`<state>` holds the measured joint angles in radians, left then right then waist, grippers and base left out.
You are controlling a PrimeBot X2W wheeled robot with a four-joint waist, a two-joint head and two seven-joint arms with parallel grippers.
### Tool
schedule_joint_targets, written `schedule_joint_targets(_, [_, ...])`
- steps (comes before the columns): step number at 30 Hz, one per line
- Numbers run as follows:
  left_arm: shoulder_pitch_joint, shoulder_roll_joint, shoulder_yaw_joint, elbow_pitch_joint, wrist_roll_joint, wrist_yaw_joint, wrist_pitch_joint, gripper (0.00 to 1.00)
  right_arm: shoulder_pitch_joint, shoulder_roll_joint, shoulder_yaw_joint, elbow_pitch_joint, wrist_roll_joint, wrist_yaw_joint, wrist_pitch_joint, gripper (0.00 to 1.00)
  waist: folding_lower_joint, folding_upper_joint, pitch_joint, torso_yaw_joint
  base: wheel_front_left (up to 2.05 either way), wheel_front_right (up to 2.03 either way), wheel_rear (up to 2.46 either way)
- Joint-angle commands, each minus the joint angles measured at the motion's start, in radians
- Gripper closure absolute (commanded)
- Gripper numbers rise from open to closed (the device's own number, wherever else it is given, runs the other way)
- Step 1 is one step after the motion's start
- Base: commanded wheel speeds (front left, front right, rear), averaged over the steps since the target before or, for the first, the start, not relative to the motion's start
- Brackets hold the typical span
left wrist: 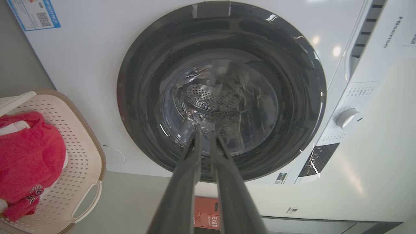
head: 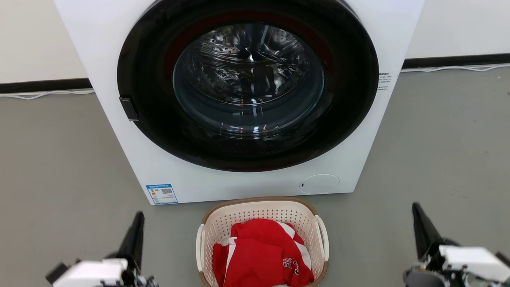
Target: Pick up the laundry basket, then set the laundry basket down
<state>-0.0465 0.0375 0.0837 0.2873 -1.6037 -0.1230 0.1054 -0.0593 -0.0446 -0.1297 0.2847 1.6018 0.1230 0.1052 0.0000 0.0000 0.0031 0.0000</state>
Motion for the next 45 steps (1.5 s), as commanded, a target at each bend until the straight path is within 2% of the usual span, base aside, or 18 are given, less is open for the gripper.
schedule_joint_targets(1, [0.002, -0.001, 0.0, 0.004, 0.0, 0.0, 0.0, 0.0, 0.002, 0.001, 0.0, 0.004, 0.0, 0.0, -0.001, 0.0, 0.0, 0.0, 0.0, 0.0, 0.0, 0.0, 0.0])
schedule_joint_targets(8, [0.005, 0.0, -0.008, 0.0, -0.002, 0.0, -0.02, 0.0, 0.008, 0.0, 0.013, -0.011, -0.007, 0.001, -0.021, 0.0, 0.0022, 0.0, -0.002, 0.0, 0.0, 0.0, 0.0])
schedule_joint_targets(12, [0.007, 0.0, -0.012, -0.002, 0.0, -0.001, -0.032, 0.0, 0.012, 0.0, 0.017, -0.019, -0.025, 0.001, -0.033, 0.0, 0.0002, 0.0, 0.0, 0.0, 0.0, 0.0, 0.0])
schedule_joint_targets(19, [0.007, 0.005, -0.023, 0.0, 0.024, -0.001, -0.053, 0.0, 0.014, 0.0, 0.021, -0.036, -0.096, 0.001, -0.054, 0.0, 0.0001, 0.0, 0.001, 0.0, 0.0, 0.0, 0.0])
schedule_joint_targets(20, [0.002, 0.008, -0.022, 0.01, 0.113, -0.002, -0.077, 0.0, 0.016, -0.002, 0.029, -0.064, -0.229, 0.002, -0.077, 0.0, 0.0001, 0.0, 0.001, 0.0, 0.0, 0.0, 0.0])
schedule_joint_targets(45, [0.005, 0.005, -0.003, -0.001, 0.549, 0.005, -0.153, 0.0, 0.025, -0.033, 0.087, -0.116, -0.668, 0.003, -0.153, 0.0, 0.0, 0.0, 0.0, -0.001, 0.0, 0.0, 0.0])
